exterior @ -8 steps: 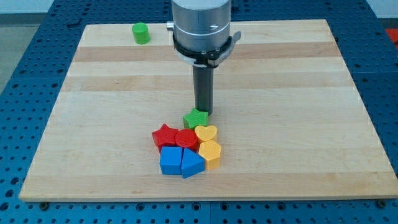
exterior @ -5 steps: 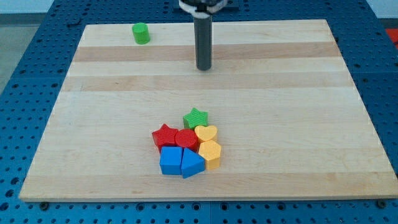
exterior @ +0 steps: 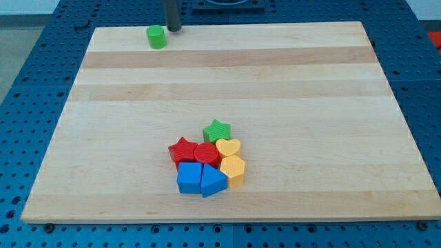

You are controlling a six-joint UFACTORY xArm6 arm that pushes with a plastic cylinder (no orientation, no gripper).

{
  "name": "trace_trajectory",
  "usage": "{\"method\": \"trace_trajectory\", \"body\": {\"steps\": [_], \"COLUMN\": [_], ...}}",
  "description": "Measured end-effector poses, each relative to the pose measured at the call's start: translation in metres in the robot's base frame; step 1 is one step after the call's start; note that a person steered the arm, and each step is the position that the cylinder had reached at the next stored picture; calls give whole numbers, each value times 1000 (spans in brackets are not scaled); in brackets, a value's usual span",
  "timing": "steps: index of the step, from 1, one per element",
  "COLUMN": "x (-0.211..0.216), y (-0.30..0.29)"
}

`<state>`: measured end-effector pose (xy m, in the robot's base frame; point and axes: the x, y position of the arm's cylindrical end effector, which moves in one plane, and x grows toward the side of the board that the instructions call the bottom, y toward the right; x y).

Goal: Push the green circle a bit down

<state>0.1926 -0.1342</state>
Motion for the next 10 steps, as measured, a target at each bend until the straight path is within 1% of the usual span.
{"method": "trace_trajectory", "body": {"steps": [1, 2, 4, 5, 6, 7, 9, 10], "x": [11, 29, 94, 114, 107, 110, 160, 163], "y": [-25, -38, -35, -34, -34, -34, -29, -29]}}
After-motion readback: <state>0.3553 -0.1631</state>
